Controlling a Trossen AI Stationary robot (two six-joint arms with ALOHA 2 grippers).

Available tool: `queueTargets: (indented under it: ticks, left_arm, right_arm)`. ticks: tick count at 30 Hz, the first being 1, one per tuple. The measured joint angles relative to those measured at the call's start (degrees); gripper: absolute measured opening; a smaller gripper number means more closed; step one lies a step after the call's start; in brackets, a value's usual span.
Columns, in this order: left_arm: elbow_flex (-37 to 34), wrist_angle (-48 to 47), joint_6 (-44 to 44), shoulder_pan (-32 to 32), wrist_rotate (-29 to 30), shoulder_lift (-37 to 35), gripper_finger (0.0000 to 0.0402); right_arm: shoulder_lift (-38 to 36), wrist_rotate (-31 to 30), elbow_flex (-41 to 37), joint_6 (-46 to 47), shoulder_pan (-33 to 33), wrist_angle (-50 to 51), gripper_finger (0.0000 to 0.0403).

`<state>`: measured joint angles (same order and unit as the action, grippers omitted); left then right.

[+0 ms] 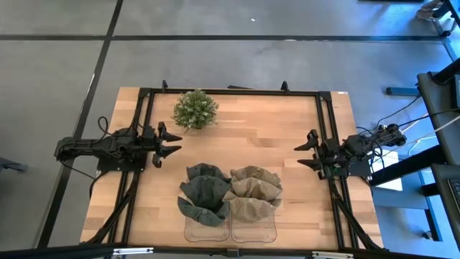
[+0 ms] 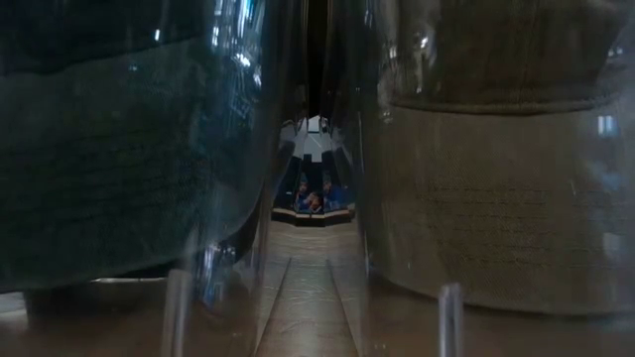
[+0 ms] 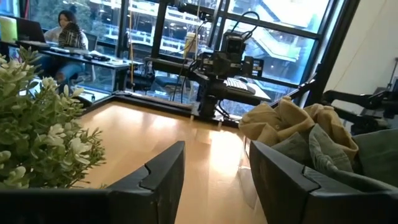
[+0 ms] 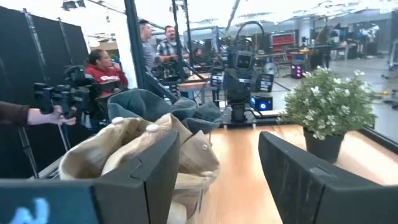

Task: Pick & Place hat
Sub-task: Return to Home Position

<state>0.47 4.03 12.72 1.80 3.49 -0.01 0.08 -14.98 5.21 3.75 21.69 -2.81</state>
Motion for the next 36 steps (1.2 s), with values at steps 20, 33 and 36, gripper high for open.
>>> queueTargets:
  ticks: [20,33,36]
  left_arm:
    - [0.0,0.3,-3.8,0.0,8.0,0.0,0.0177]
    - [0.0,0.1,-1.5,0.0,7.8,0.0,0.0176]
    - [0.0,0.1,-1.5,0.0,7.8,0.0,0.0176]
  right_arm:
    - [0.3,4.7,-4.7,-5.2,-4.3,-4.1,0.0219]
    - [0.9,-0.5,-4.8,-10.4,-5.4,-0.7,0.0219]
    - [1.1,-0.5,-4.8,-11.7,-5.4,-0.6,0.0219]
